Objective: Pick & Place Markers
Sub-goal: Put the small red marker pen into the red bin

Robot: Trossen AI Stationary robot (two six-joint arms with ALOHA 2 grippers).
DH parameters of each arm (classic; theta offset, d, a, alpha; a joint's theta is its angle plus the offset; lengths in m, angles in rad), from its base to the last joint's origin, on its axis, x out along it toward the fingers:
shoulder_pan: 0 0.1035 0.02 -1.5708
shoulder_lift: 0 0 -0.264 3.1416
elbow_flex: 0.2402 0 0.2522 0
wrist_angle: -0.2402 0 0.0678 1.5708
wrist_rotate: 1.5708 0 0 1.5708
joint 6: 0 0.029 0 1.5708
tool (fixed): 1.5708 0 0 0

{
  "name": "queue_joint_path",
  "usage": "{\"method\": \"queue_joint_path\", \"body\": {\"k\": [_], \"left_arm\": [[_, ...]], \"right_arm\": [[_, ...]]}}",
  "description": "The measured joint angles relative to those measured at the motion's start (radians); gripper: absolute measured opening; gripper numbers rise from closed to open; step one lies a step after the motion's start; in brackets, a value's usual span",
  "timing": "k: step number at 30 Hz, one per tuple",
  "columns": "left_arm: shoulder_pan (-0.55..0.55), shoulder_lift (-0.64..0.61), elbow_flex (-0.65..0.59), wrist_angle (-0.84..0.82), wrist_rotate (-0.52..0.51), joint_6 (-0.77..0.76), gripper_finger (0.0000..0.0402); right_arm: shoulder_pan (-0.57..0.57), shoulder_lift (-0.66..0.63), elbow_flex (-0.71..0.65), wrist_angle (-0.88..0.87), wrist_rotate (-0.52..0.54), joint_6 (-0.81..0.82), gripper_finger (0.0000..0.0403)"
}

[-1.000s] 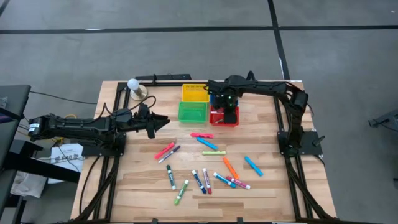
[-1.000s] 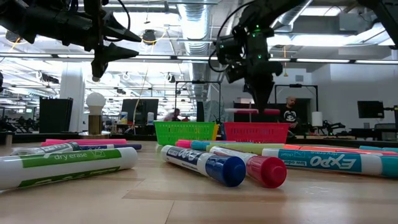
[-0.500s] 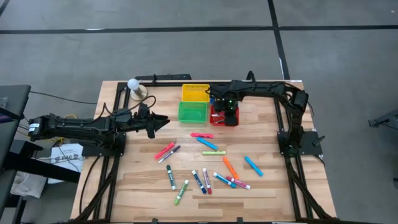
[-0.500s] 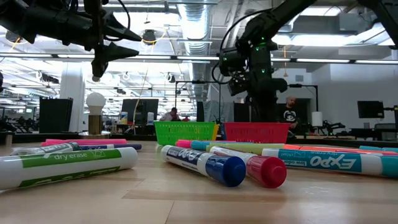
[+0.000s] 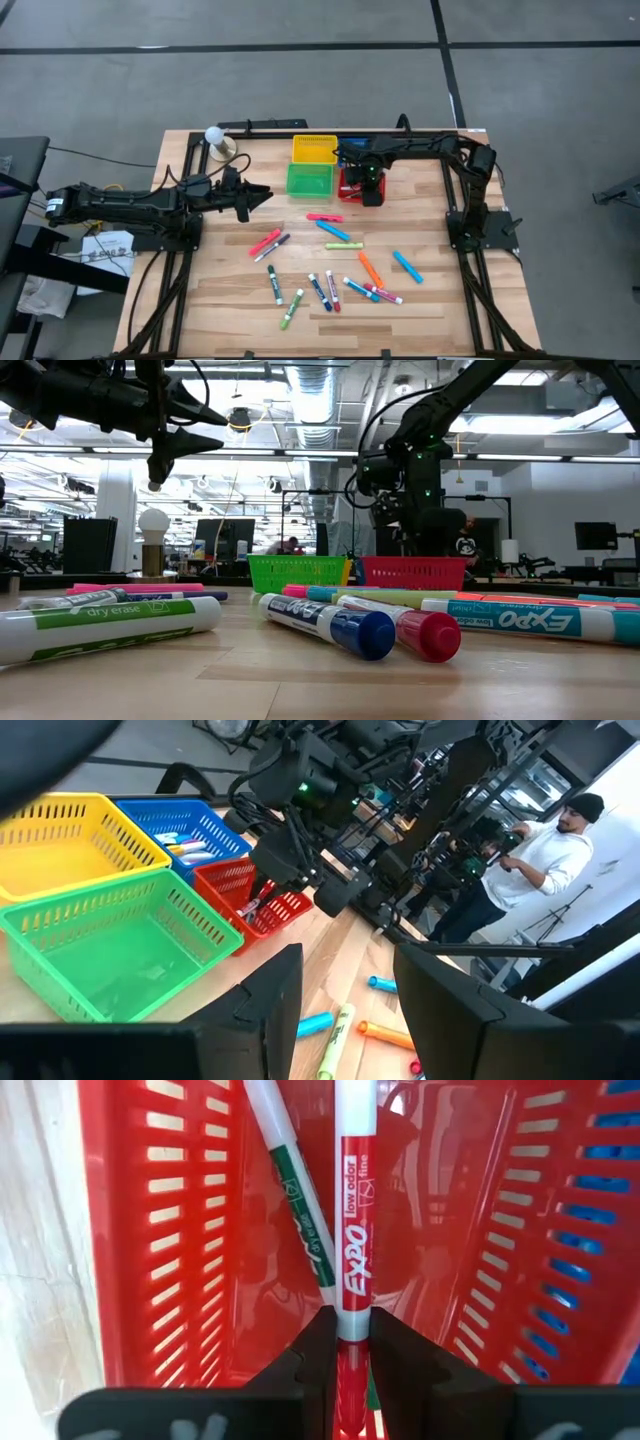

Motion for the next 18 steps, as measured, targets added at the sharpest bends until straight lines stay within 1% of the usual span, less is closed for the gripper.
{"method": "queue_joint_path", "body": {"k": [9, 18], "left_arm": [[0.000, 0.000, 0.000, 0.004, 0.000, 0.000, 0.0158], [0.000, 0.000, 0.000, 0.009, 0.000, 0.000, 0.0158]], "right_arm": [[-0.011, 0.000, 0.000, 0.018, 0.003, 0.000, 0.0048], [-0.011, 0.000, 0.000, 0.017, 0.004, 0.001, 0.0097]]}}
